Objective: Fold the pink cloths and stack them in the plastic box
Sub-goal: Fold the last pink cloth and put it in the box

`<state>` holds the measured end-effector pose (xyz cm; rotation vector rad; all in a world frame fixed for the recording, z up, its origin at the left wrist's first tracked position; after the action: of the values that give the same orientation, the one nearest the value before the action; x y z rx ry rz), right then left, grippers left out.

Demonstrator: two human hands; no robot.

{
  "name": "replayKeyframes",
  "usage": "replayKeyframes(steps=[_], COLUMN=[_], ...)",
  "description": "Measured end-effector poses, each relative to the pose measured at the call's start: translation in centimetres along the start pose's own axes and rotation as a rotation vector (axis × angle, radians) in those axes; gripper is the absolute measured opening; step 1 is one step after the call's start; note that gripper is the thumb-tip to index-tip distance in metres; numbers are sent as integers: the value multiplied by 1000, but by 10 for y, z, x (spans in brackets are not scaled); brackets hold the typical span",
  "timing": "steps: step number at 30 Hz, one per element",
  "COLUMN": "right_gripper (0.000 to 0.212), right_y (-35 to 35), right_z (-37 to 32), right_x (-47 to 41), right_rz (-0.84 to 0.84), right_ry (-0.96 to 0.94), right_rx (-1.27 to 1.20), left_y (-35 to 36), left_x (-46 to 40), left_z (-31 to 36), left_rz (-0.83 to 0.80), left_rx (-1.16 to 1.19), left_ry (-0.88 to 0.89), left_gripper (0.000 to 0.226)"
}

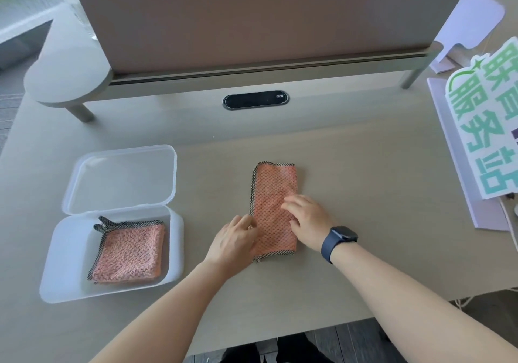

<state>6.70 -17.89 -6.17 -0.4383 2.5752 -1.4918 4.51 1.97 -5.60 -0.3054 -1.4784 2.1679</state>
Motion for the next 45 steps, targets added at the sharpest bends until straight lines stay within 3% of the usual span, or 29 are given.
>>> replayKeyframes(steps=[4,9,13,20,27,33,38,42,45], right_gripper=[36,40,35,14,13,11,11,18,14], right_y=[3,9,11,11,5,-14,-28,-27,-25], right_z=[-18,-19,-20,-22,-15,-13,2,19,30], right_x=[31,56,60,58,54,60,44,18,0], right_rz=[1,-73,-91,-8,-23,-6,34,75,103], right_ry=[-171,-166,-180,-118,90,145,313,471,526], right_rx=[-55,-19,59,-27,-145,-165,-365,-509,-509], left_y=[3,11,14,21,17,6,-3,-4,0], left_x=[9,14,15,11,7,14,-5,-34,-55], left_z=[8,10,12,17,21,20,15,8,2], left_rz=[-18,-126,-120,-88,-16,-3,-64,-31,-6], left_rx=[-30,-125,-140,-192,-143,227,638,724,788], left_ry=[104,126,107,63,28,-10,-304,-469,-532], left_gripper=[11,30,37,33,11,17,13,17,6])
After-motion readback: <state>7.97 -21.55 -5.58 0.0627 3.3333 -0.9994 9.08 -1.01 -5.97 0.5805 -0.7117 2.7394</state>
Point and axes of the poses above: each hand's wrist, its own x-axis away from the middle knuckle, its own y-axis out of the palm, z = x × y, the point moved 3 cm from there along -x, towards the middle knuckle, and after that the axes turned 4 degrees about -x, right-handed, at the moved point
